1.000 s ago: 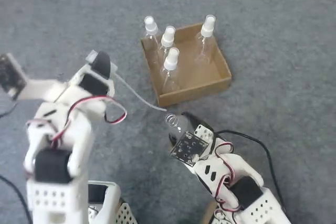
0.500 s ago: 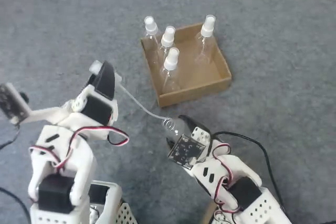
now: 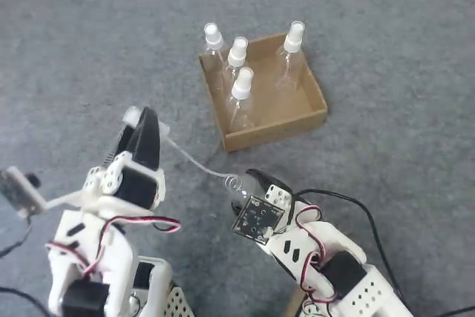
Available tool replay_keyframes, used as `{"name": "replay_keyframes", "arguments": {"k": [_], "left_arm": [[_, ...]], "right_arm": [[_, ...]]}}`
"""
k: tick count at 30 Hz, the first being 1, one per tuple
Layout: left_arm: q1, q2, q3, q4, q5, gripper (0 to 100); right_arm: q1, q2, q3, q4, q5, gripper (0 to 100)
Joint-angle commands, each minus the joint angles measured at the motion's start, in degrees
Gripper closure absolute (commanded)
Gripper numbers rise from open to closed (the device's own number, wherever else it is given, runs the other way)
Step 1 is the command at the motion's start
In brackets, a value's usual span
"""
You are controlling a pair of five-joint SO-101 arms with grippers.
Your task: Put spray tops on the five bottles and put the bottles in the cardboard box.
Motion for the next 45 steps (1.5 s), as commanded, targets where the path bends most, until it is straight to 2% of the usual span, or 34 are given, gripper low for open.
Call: {"name": "replay_keyframes", "arguments": {"k": [1,5,10,18,30,37,45], "left_arm": [[-5.6,-5.3,3.3,-4.8,-0.5,99],[-7.6,-6.8,8.7,-9.1,-0.4,99],[-7.6,-6.7,8.8,-9.3,-0.4,99],[-7.6,-6.7,0.7,0.5,-0.4,99],[-7.5,-6.7,0.3,1.3,-0.4,99],[-1.8,-6.7,0.1,3.5,-0.9,99],[-1.3,-6.7,0.1,3.7,-2.5,99]], "right_arm": [[-0.6,-1.4,-1.0,-1.5,1.0,96.8],[-0.6,-1.4,-1.0,-1.5,1.0,96.8],[-0.6,-1.4,-0.9,-1.5,1.0,96.7],[-0.4,-1.4,-0.9,-1.5,1.1,96.5],[-0.4,-1.4,-0.9,-1.5,1.1,96.5],[-0.4,-1.4,-0.9,-1.5,1.1,96.5],[-0.4,-1.4,-0.9,-1.5,1.1,96.5]]}}
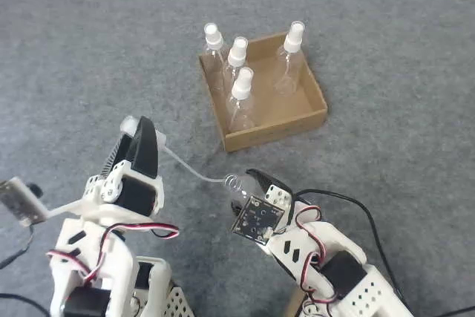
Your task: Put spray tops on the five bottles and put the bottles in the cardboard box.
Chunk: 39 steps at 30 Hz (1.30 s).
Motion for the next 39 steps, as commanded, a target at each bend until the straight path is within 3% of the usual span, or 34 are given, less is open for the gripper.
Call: {"name": "replay_keyframes", "arguments": {"k": [1,8,24,31,39], "left_arm": [[0.0,-1.1,-3.3,0.2,-1.4,99],[-3.3,-1.1,-7.2,0.0,-1.3,99],[-3.1,-1.1,-5.2,1.8,-1.3,99],[1.8,-1.1,-3.3,1.7,-1.6,99],[2.1,-1.1,-2.9,1.7,-1.7,99]], "right_arm": [[-0.3,-1.4,-0.9,-1.5,1.3,96.5],[-0.4,-1.4,2.9,-6.1,4.7,96.8],[-0.4,-1.4,3.5,-7.3,4.7,96.8],[-0.4,-1.4,3.5,-7.2,4.7,96.8],[-0.3,-1.4,3.3,-7.1,4.4,96.8]]}}
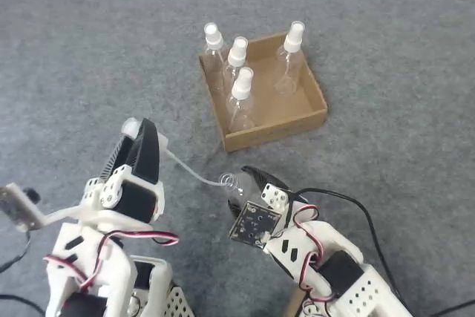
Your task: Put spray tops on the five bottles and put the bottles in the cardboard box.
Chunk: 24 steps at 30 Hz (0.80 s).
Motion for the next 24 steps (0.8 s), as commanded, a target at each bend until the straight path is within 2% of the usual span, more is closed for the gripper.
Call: {"name": "replay_keyframes", "arguments": {"k": [1,15,24], "left_arm": [[0.3,-1.1,0.3,-0.1,-1.0,99],[0.5,-1.1,6.6,-6.1,-1.0,99],[8.1,-1.1,7.8,-5.1,-4.7,99]], "right_arm": [[-0.1,-1.5,0.4,-1.4,0.6,96.8],[-0.1,-1.5,0.1,-1.4,0.5,96.8],[0.0,-1.5,0.0,-1.6,0.5,96.9]]}}
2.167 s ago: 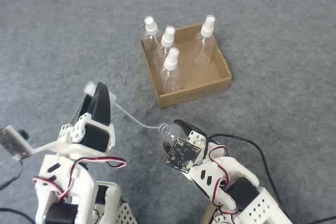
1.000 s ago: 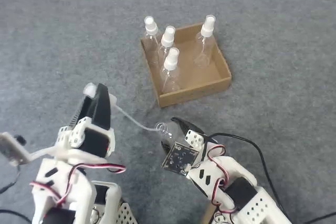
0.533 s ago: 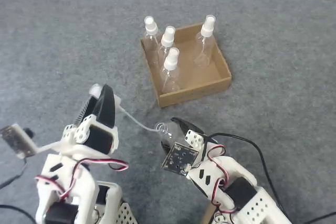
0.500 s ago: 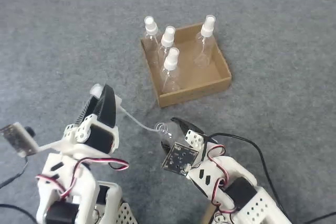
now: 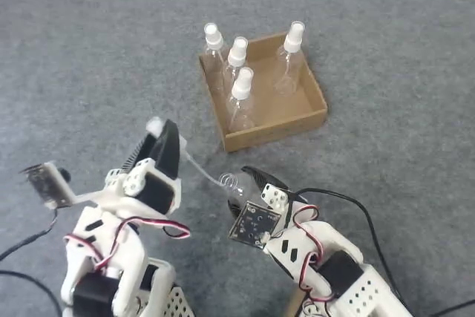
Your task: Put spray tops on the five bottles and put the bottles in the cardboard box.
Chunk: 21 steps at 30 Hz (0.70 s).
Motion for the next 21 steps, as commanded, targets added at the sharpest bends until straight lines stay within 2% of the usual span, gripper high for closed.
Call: {"name": "replay_keyframes", "arguments": {"k": [1,12,21], "left_arm": [[3.1,-1.1,-0.2,-1.0,-2.1,99],[3.7,-1.0,0.8,-1.4,-2.2,99],[4.0,-1.0,5.8,-7.5,-6.2,99]], "right_arm": [[0.0,-1.5,0.0,-1.6,0.5,96.9],[0.0,-1.5,-0.3,-1.7,0.5,96.9],[0.0,-1.5,-0.7,-1.6,0.4,96.9]]}}
